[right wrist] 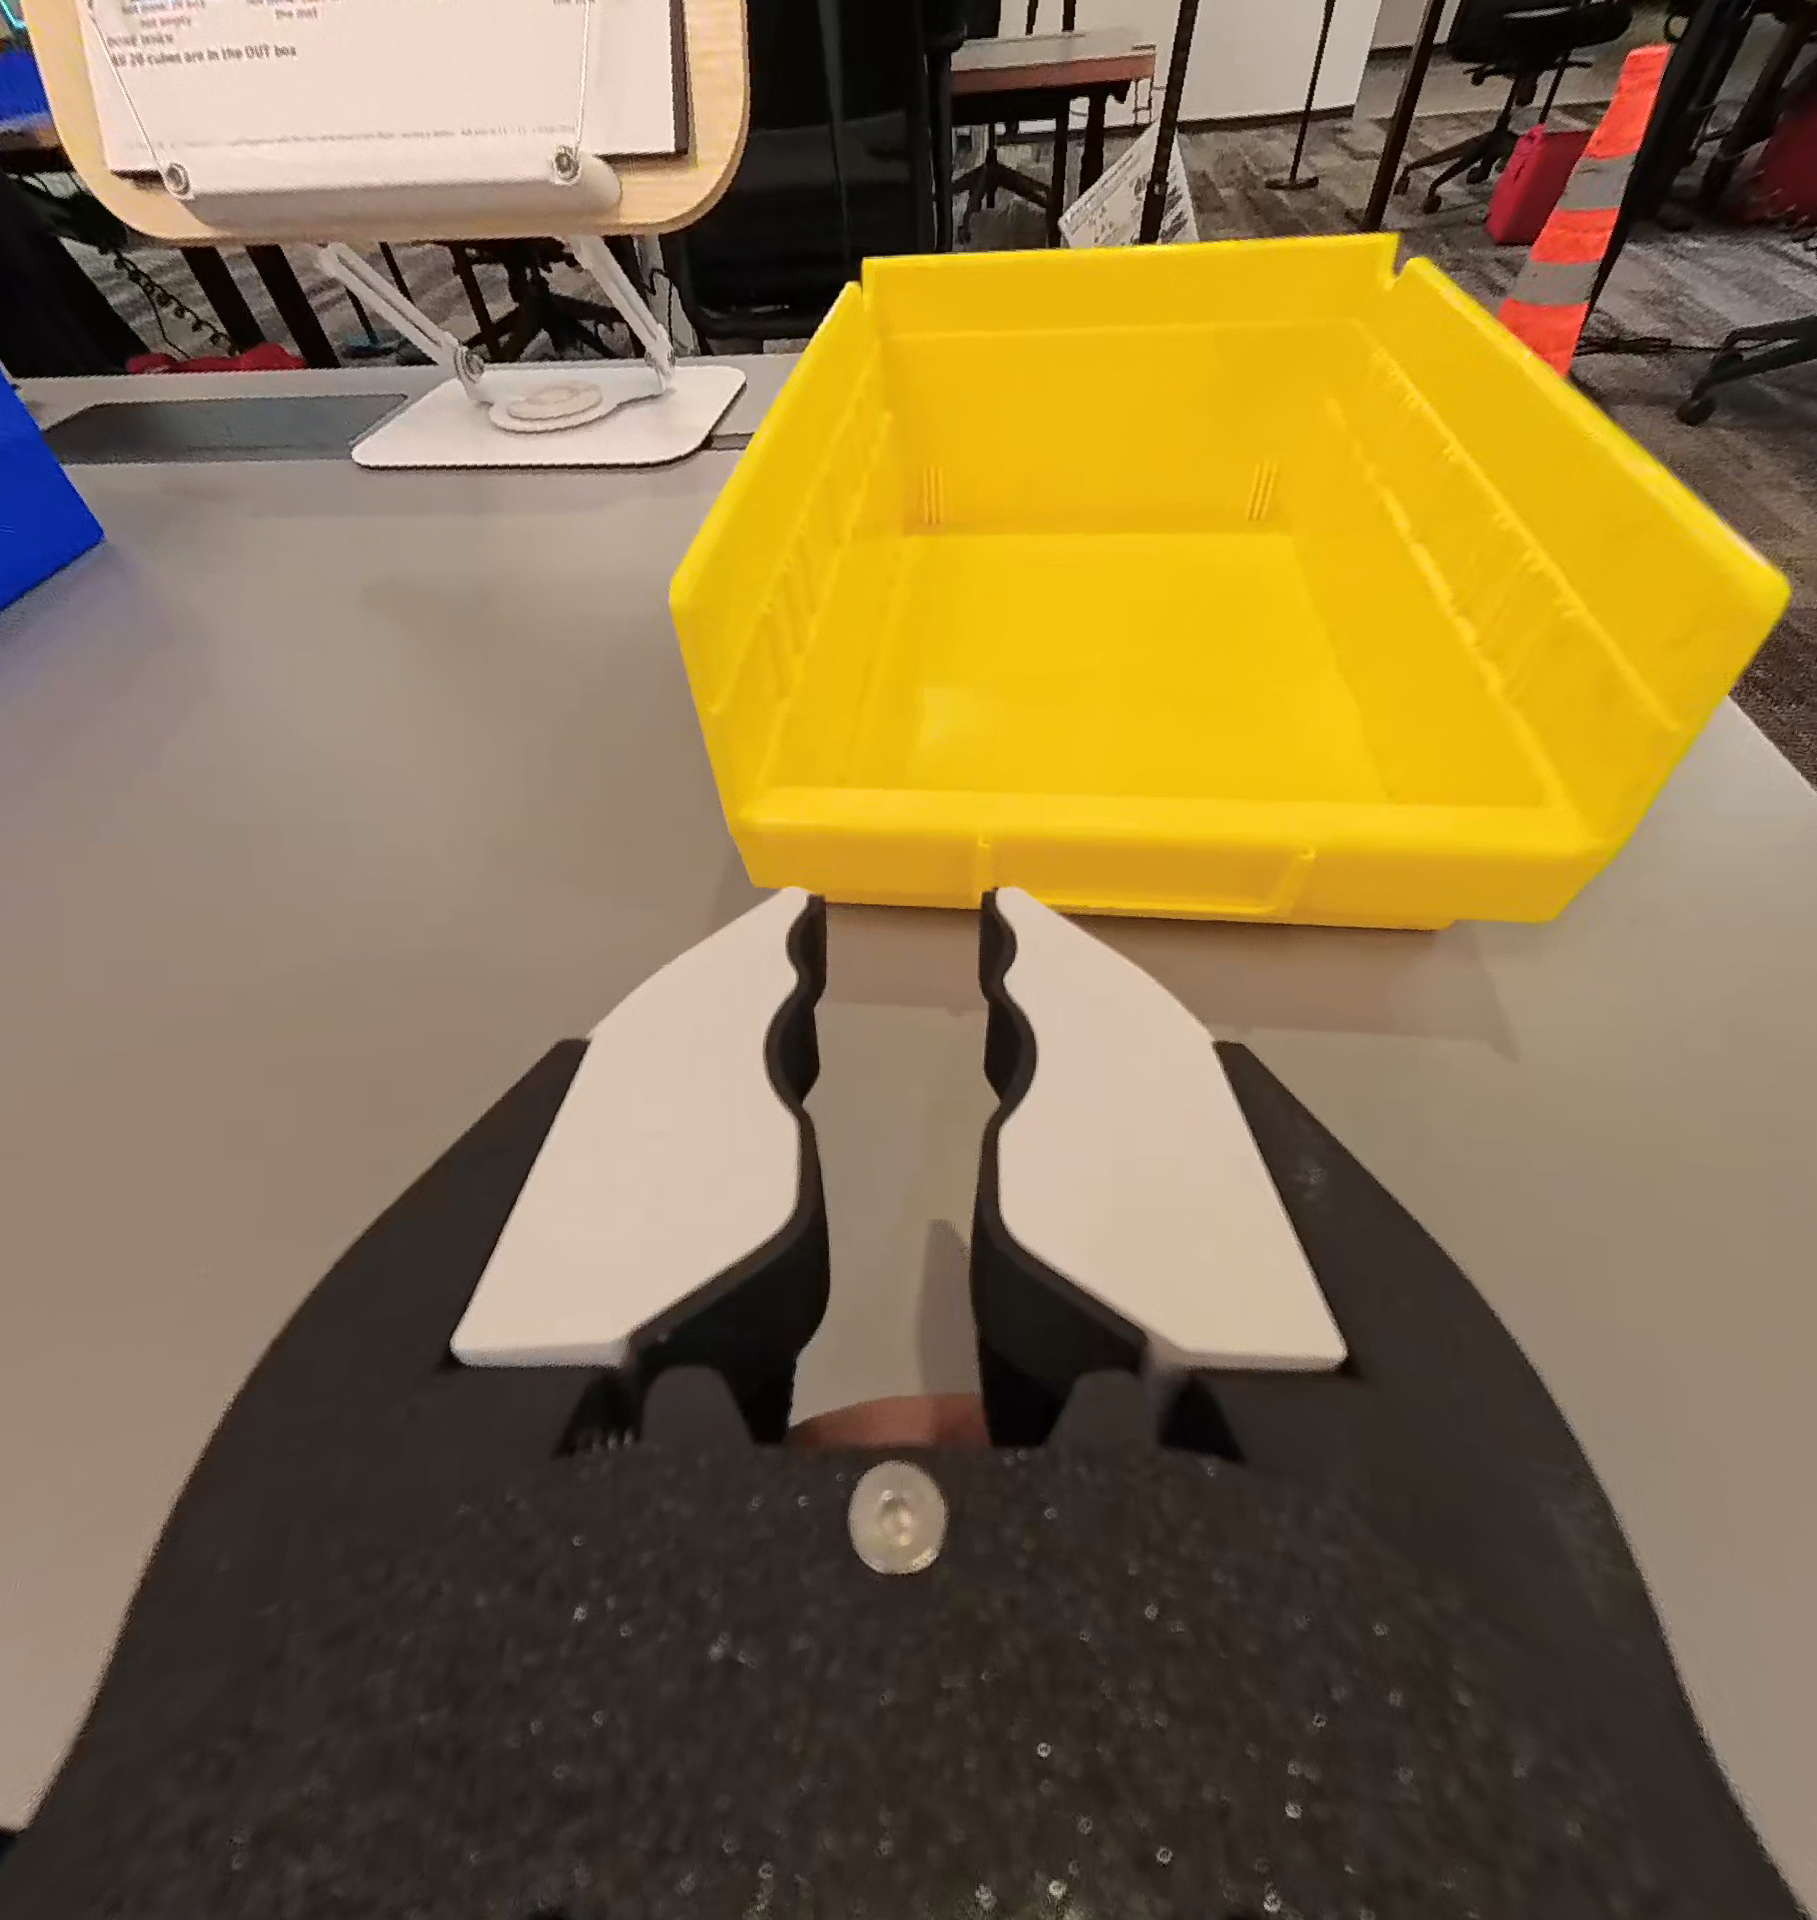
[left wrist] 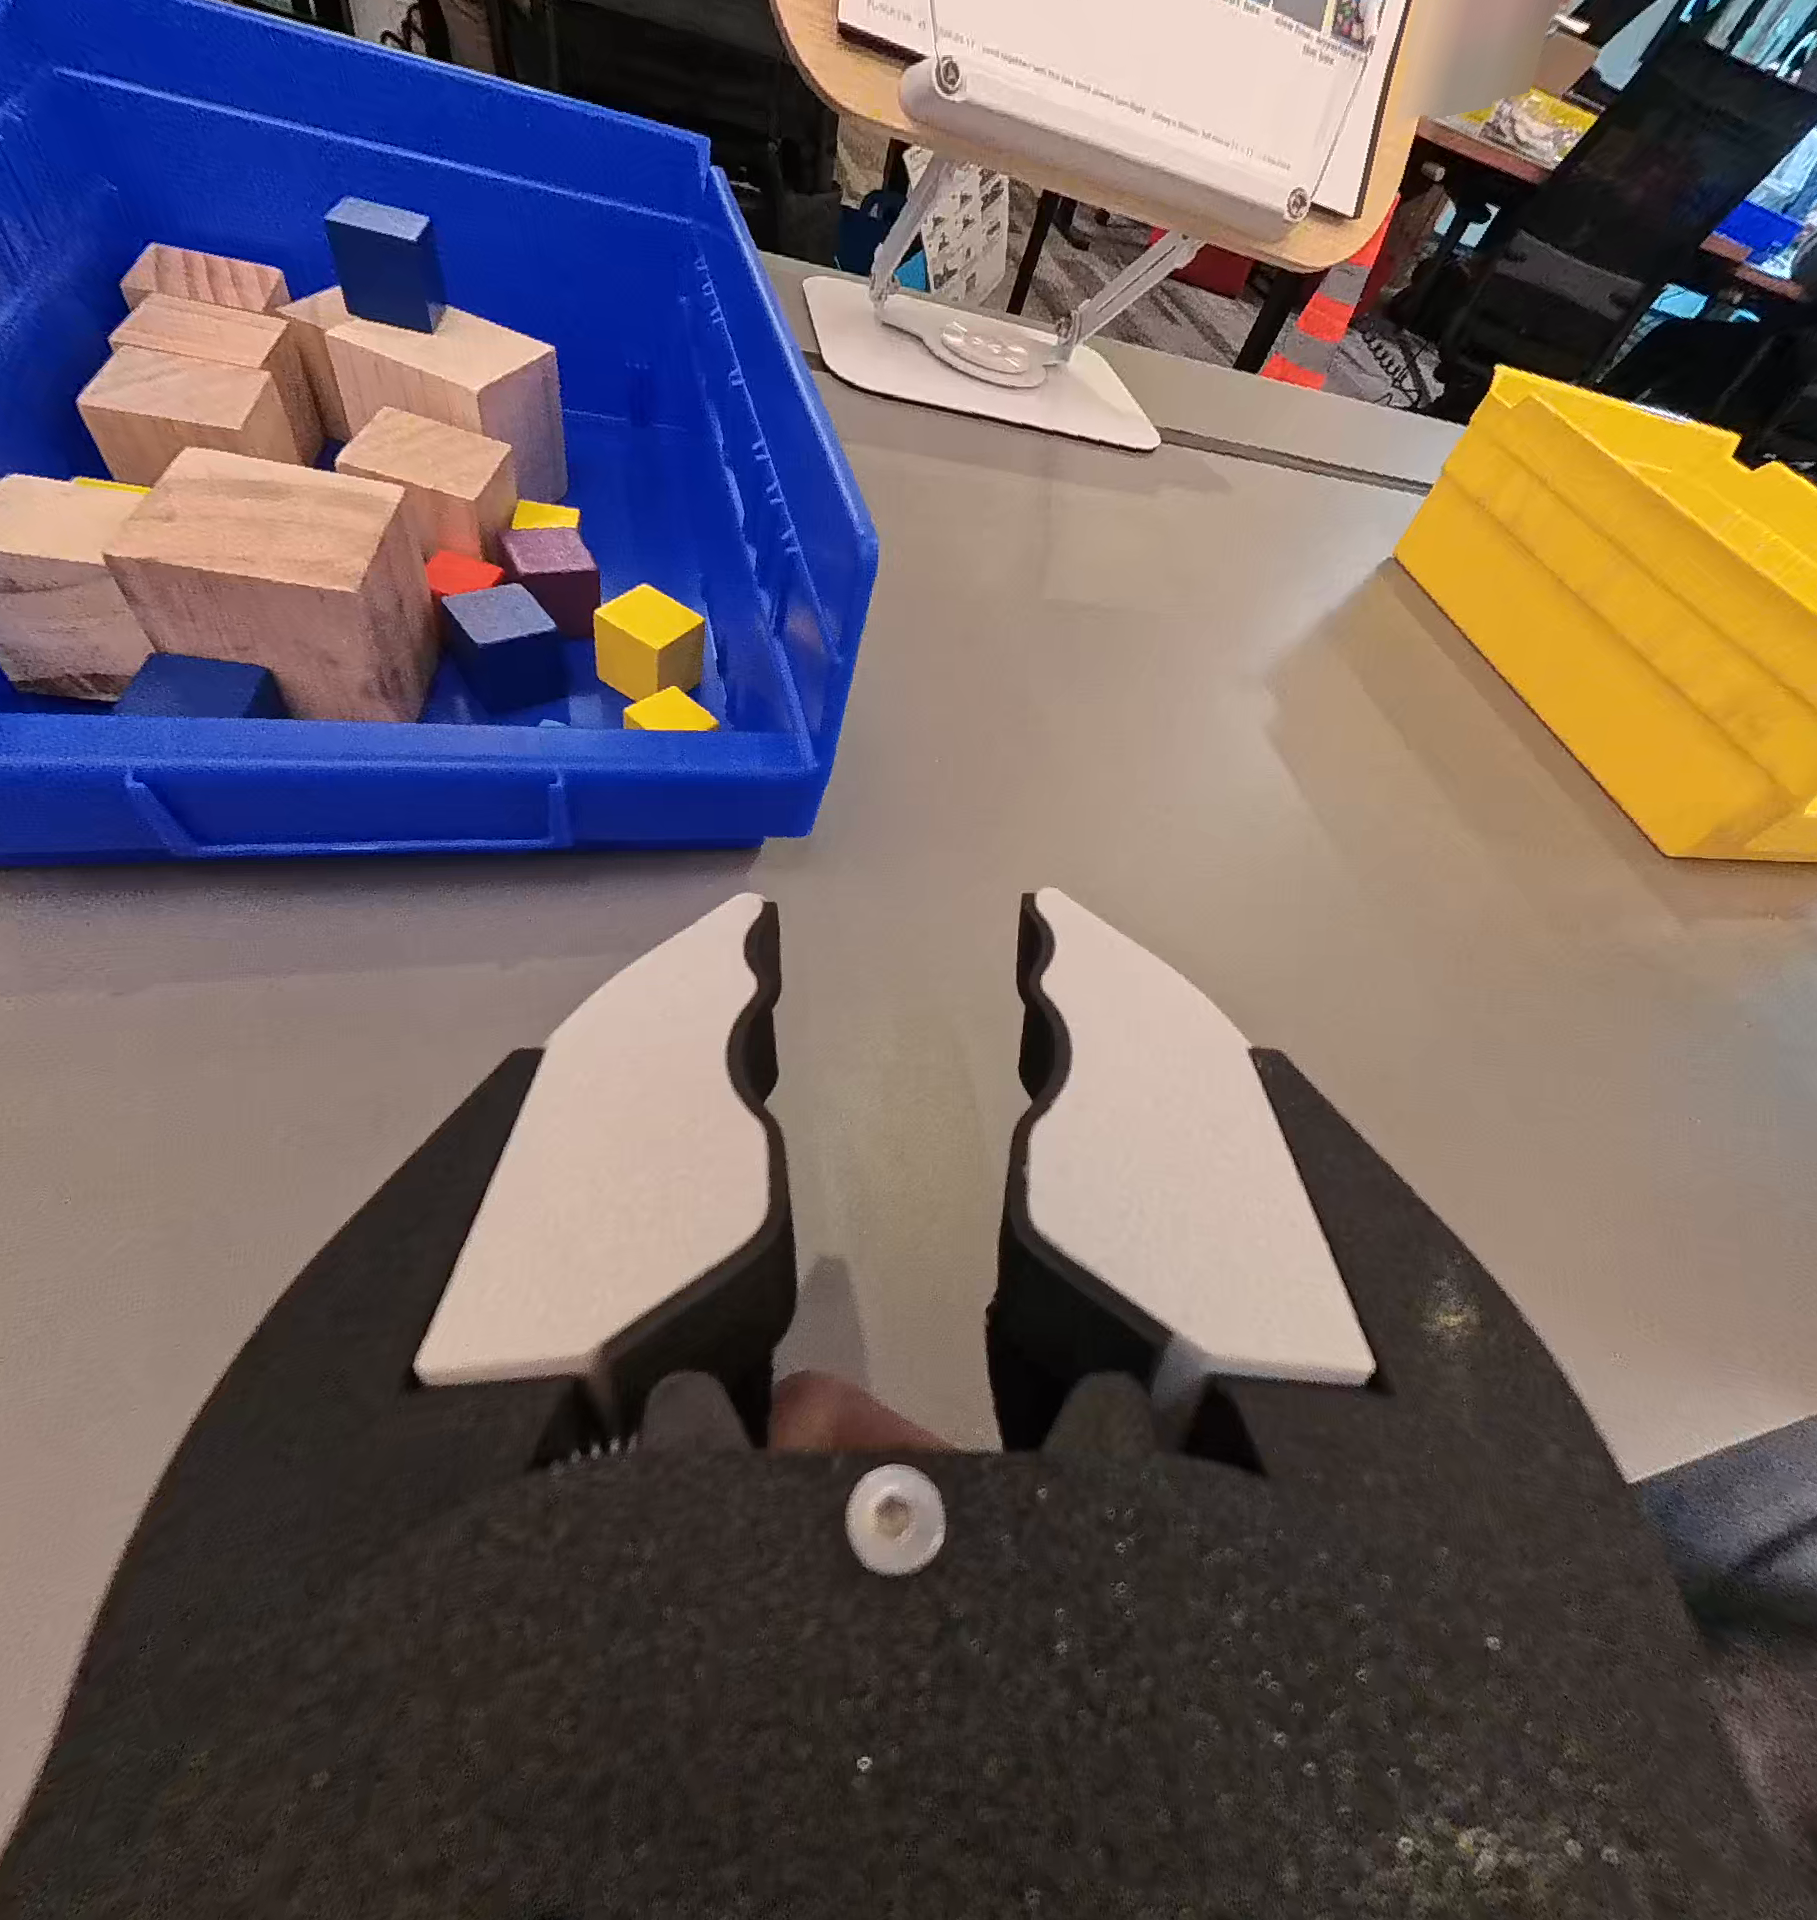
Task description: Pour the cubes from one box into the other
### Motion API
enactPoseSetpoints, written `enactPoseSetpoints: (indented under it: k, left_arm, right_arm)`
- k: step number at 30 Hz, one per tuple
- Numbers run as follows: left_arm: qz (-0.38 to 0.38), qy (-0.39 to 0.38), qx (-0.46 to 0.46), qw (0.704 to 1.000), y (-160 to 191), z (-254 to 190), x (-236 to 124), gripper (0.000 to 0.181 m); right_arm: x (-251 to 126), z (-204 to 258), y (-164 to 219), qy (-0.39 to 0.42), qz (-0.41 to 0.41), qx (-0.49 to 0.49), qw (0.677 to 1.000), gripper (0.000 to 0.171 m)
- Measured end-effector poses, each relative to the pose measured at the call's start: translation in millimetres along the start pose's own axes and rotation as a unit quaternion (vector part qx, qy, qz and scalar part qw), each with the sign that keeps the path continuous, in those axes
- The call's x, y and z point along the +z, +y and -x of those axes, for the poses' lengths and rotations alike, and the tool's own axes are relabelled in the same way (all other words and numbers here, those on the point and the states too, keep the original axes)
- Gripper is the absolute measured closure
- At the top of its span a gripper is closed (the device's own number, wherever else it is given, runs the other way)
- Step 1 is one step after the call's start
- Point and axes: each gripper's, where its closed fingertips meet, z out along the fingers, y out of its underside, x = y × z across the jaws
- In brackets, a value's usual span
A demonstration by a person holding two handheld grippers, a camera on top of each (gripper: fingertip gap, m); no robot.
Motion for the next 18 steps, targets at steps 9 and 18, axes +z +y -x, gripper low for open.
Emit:
enactPoseSetpoints:
  k: [9, 18]
  left_arm:
    - [0.010, 0.002, 0.007, 1.000, 4, -2, 3, 0.138]
    - [0.017, -0.071, 0.030, 0.997, -25, 75, -34, 0.135]
  right_arm:
    - [1, 3, 0, 0.000, 0.002, -0.011, 1.000, 0.144]
    - [-10, 34, -4, -0.029, -0.006, -0.045, 0.999, 0.141]
